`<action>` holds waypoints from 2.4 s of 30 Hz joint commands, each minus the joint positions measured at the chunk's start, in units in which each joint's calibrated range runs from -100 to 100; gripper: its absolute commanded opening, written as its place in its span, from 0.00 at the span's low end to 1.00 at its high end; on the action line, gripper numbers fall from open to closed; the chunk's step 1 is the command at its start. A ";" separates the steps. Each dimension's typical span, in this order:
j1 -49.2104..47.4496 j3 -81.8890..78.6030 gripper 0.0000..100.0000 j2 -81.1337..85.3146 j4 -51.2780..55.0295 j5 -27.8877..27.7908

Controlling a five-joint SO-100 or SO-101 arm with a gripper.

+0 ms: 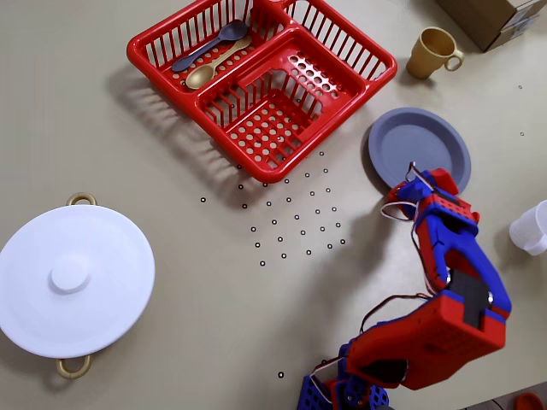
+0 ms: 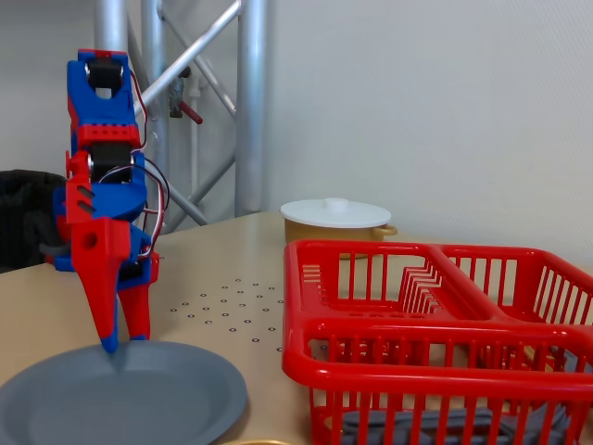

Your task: Grasp the plate, place it on the cross drawn on the table.

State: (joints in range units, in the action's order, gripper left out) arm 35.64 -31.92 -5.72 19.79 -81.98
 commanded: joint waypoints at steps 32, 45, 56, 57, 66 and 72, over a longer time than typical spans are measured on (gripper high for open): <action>-29.54 -14.23 0.00 39.45 14.29 56.46; -40.88 -31.00 0.00 64.81 16.22 77.36; -42.03 -52.94 0.00 85.94 19.85 80.20; -41.89 -54.67 0.00 87.63 19.77 80.20; -42.10 -62.64 0.00 98.20 25.72 82.34; -40.95 -67.81 0.00 101.66 27.33 82.74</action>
State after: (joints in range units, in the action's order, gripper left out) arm -6.69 -98.37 95.34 48.24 0.22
